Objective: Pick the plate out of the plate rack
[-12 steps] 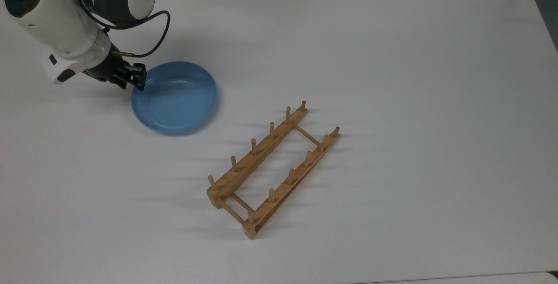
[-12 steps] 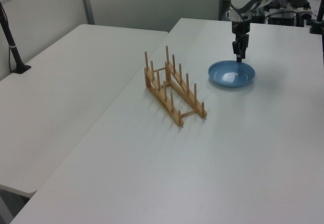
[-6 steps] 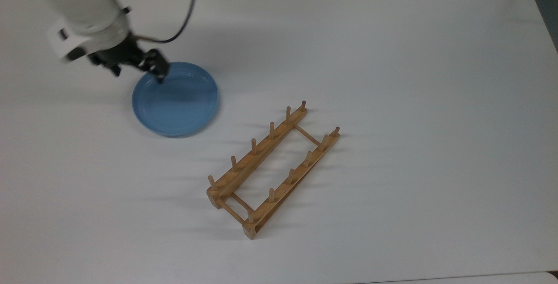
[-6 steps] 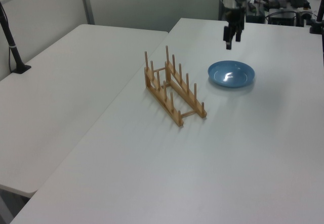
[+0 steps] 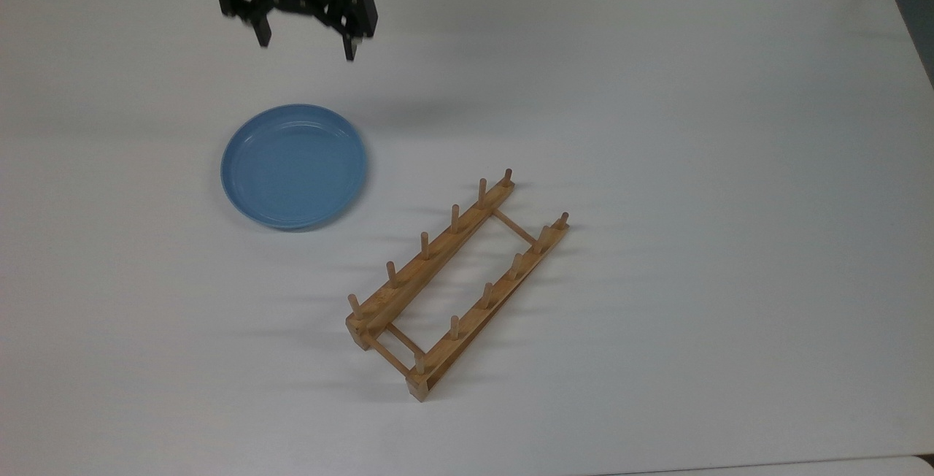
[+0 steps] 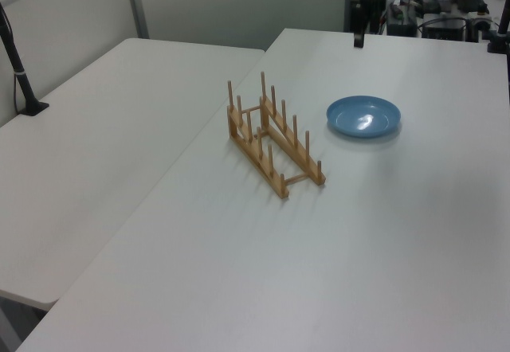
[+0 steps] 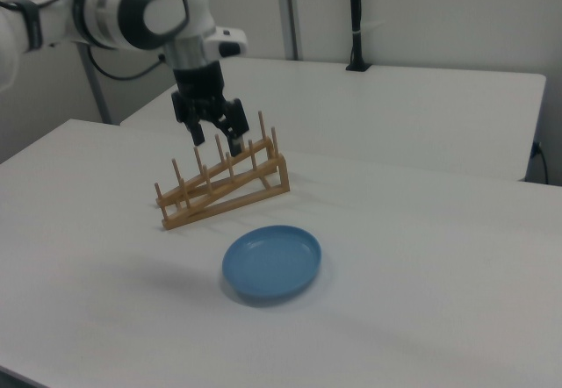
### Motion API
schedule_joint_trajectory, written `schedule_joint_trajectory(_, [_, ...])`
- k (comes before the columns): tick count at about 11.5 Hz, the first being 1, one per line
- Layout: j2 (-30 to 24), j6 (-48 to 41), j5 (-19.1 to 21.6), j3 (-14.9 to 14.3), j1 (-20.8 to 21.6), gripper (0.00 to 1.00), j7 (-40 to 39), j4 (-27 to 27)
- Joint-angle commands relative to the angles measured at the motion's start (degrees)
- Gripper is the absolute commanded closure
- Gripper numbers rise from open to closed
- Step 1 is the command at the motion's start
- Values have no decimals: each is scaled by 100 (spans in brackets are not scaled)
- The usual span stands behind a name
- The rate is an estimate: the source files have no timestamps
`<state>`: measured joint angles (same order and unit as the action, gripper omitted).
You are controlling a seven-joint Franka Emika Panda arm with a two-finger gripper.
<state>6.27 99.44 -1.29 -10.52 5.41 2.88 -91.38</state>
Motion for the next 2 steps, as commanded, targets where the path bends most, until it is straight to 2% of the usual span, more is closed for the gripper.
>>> schedule_joint_trajectory(1, [-258, 23, -55, -169, 171, 0, 204, -310])
schedule_joint_trajectory(2, [-301, 23, -55, -178, 188, 0, 239, -319])
